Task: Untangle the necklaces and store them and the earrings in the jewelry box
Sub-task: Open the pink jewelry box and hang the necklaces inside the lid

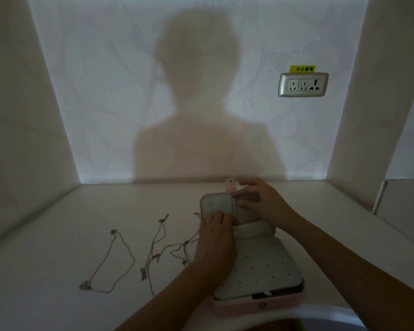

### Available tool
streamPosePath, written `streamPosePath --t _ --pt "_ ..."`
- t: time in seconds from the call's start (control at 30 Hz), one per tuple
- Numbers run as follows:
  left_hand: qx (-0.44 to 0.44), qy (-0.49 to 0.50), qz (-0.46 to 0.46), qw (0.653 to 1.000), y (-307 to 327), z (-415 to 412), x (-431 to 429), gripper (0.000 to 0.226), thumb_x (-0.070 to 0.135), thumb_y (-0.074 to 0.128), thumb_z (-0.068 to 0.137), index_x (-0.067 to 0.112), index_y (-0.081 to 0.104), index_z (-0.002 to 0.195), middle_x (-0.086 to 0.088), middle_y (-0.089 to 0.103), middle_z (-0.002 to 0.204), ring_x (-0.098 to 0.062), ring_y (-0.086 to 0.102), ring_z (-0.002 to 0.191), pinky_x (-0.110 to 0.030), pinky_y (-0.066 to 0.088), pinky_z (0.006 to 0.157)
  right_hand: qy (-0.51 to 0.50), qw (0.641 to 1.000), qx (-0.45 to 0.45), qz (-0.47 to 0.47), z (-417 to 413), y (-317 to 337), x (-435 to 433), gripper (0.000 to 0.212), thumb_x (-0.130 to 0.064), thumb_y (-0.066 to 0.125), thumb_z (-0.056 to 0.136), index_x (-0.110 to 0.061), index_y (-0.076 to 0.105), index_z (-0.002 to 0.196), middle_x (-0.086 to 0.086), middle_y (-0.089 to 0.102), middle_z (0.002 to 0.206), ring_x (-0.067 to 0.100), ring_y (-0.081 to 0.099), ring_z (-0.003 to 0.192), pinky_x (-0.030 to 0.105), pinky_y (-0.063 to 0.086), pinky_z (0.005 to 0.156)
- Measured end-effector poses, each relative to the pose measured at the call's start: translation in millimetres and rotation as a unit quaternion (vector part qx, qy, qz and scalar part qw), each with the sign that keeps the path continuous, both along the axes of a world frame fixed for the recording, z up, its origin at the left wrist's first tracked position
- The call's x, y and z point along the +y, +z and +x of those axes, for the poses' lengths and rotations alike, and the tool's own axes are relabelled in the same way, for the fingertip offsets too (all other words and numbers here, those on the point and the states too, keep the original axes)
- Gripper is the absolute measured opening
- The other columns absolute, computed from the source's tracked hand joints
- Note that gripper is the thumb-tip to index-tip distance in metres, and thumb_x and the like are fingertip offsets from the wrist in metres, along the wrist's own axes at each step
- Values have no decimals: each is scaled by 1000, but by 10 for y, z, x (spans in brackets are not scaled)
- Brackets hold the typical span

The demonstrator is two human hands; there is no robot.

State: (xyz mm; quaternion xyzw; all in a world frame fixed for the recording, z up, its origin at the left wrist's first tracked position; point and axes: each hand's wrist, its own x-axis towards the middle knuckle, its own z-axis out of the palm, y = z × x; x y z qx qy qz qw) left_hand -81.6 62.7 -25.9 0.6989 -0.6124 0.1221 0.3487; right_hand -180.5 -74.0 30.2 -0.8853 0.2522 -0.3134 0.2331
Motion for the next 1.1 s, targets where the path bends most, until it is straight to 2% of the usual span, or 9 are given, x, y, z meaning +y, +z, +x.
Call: streamPosePath --t 0.13,0.23,0.33,0.47,0.53,0.73,0.9,0.97,1.1 --pt "23 -28 47 998 61 -3 -14 26 10 34 91 15 55 105 -3 48 107 -16 41 94 -22 27 76 -4 985 -148 88 -122 -47 -112 25 -12 73 80 -28 62 96 -6 59 110 10 60 101 27 50 87" --pt "50 -62 61 995 72 13 -47 24 8 40 94 17 56 109 -2 50 111 -17 46 102 -21 34 81 -37 989 -95 104 -150 -148 -200 17 -21 69 84 -24 62 99 -6 64 100 4 62 87 13 47 70" --pt "80 -56 55 994 133 82 -69 27 15 38 98 18 57 118 0 50 117 -14 47 106 -20 36 88 -47 994 -64 70 -159 -270 -243 6 -18 65 87 -20 70 90 -10 67 84 -2 60 78 8 42 66" --pt "164 76 -13 983 306 556 -15 27 7 44 94 14 63 111 -6 59 114 -18 55 102 -25 42 88 -47 994 -50 90 -165 -356 -275 7 -17 64 88 -19 71 86 -12 65 79 -6 57 74 2 39 61" --pt "179 175 23 968 299 921 74 26 6 47 92 13 65 109 -8 62 114 -22 60 99 -30 47 88 -43 993 -39 100 -166 -369 -294 8 -16 63 88 -20 70 86 -9 66 80 -3 57 74 5 40 61" --pt "212 263 178 924 150 1439 237 23 28 74 77 6 74 86 -9 69 78 -16 57 66 -23 41 61 -29 995 -4 100 -185 -372 -267 12 -14 61 89 -15 73 90 -10 65 79 -2 56 72 3 40 61" --pt "176 280 217 918 118 1477 174 32 27 70 80 5 56 63 -4 50 59 -23 56 70 -25 39 60 -30 996 11 82 -203 -355 -263 13 -14 61 89 -16 73 91 -13 63 79 -4 54 72 2 38 61" --pt "158 288 254 910 127 1465 154 33 29 63 85 7 50 65 -5 51 69 -26 57 80 -28 42 67 -27 996 12 79 -198 -359 -264 12 -13 61 89 -16 73 91 -9 65 81 -3 55 73 1 37 61" --pt "127 282 296 904 149 1453 168 34 30 48 95 -2 58 104 -15 59 109 -29 56 105 -33 45 87 -26 996 30 74 -193 -363 -257 13 -15 61 89 -17 73 92 -3 66 85 4 57 76 6 38 61"
